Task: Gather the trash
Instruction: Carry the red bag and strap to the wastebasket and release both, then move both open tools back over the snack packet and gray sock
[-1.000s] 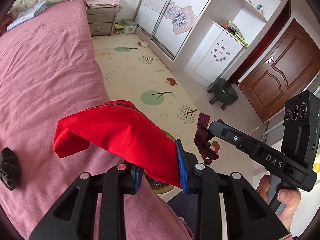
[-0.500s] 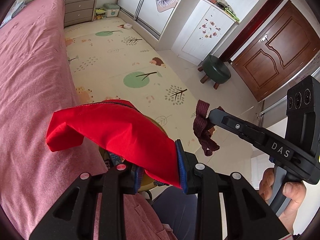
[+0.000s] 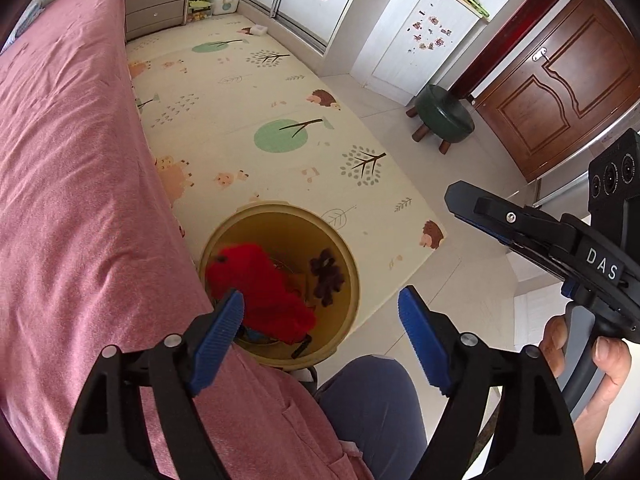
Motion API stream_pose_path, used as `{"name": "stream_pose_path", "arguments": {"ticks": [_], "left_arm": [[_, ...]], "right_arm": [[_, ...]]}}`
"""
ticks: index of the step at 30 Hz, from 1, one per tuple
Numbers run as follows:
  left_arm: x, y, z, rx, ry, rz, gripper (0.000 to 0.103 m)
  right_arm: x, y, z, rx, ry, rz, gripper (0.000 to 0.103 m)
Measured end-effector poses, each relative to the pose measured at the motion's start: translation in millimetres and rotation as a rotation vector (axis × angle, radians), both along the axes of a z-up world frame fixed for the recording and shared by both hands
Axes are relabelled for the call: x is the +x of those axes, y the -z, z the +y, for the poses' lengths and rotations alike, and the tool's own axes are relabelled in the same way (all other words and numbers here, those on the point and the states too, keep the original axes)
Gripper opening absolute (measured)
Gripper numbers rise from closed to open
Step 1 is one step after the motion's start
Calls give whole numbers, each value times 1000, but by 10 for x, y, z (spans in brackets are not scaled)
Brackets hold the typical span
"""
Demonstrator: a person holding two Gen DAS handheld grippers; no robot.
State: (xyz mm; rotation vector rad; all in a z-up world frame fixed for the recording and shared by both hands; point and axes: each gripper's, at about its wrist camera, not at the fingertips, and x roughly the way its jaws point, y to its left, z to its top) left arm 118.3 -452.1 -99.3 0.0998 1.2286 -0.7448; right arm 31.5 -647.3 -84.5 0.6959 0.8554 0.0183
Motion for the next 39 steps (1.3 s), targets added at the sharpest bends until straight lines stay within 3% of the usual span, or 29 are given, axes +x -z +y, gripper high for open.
{"name": "stream_pose_path", "arguments": {"ticks": [6, 18, 28, 39], "left_arm": [[5, -74, 125, -14, -32, -3, 82], [-85, -292, 660, -39, -115, -49, 82], [-113, -379, 1483, -39, -233, -79, 84], [-135, -398, 2597, -24, -430, -94, 87]], "right_arm": [[-25, -60, 41, -16, 6, -5, 40], [49, -336, 565, -33, -102, -39, 45], [157, -466, 1307, -51, -235, -52, 50], [341, -435, 2257, -62, -405, -39, 61]]}}
